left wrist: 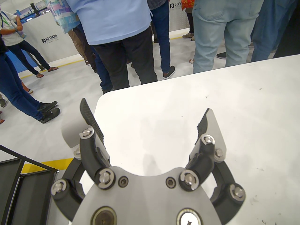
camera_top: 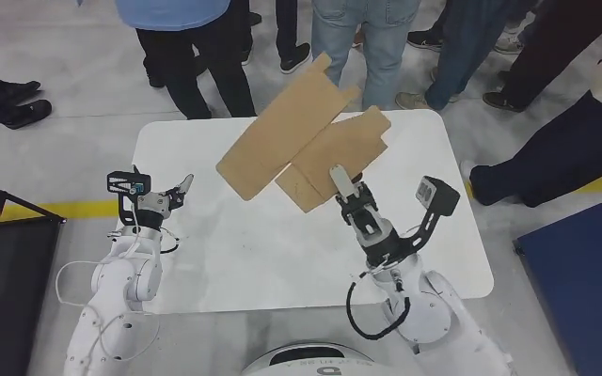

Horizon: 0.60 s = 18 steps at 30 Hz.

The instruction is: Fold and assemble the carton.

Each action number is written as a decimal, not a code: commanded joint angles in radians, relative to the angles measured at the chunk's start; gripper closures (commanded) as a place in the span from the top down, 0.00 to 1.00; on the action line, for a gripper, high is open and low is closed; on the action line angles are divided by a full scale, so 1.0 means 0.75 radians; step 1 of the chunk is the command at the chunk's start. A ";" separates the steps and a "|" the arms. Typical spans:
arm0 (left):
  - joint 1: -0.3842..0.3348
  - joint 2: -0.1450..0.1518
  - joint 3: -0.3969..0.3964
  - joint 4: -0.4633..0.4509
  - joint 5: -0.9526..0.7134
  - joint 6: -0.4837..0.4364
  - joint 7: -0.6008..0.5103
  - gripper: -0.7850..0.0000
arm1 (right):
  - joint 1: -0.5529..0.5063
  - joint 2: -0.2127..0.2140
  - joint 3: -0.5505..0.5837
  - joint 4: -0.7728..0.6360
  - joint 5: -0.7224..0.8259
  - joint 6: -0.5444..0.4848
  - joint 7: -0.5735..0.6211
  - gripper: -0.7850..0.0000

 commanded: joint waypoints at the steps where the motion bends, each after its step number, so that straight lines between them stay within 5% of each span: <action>1: 0.000 0.000 0.000 0.000 0.000 0.000 0.000 1.00 | 0.017 -0.001 0.014 0.013 0.028 -0.012 0.013 0.00; 11: 0.000 0.000 0.000 0.000 0.000 0.000 0.000 1.00 | 0.014 -0.010 0.034 0.008 -0.081 -0.061 -0.024 0.00; 18: 0.000 0.000 0.000 0.000 0.000 0.000 0.000 1.00 | 0.005 -0.015 0.084 0.008 -0.439 0.030 -0.150 0.00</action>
